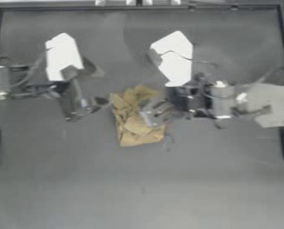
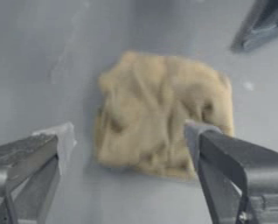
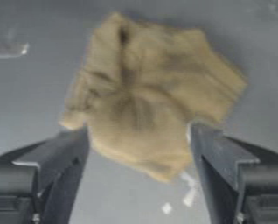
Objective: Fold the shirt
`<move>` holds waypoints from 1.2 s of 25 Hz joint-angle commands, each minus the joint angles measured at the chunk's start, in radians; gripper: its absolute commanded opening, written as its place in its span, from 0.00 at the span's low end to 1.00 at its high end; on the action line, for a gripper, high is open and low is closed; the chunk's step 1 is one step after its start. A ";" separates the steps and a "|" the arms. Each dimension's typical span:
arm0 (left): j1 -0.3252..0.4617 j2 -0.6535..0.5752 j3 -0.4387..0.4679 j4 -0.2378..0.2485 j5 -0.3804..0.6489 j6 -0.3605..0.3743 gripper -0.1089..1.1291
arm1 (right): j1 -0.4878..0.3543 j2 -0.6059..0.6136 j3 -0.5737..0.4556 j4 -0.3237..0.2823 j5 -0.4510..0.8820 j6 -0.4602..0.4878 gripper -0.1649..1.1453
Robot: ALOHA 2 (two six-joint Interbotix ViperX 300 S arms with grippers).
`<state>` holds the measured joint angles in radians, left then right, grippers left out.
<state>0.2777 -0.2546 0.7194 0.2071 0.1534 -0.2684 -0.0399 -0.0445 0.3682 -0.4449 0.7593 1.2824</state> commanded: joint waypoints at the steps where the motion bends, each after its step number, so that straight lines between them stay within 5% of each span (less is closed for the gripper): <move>1: -0.003 0.054 -0.095 0.005 -0.003 0.003 0.92 | -0.003 -0.080 0.066 -0.014 -0.023 0.026 0.85; 14: -0.028 0.261 -0.233 0.002 -0.008 0.012 0.92 | -0.017 -0.144 0.207 -0.048 -0.080 0.089 0.85; 30: -0.083 0.259 -0.138 -0.025 0.031 0.011 0.92 | -0.021 -0.124 0.227 -0.086 -0.201 0.087 0.85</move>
<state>0.1917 0.0568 0.5783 0.1841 0.1841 -0.2608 -0.0598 -0.1626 0.6075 -0.5185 0.5752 1.3729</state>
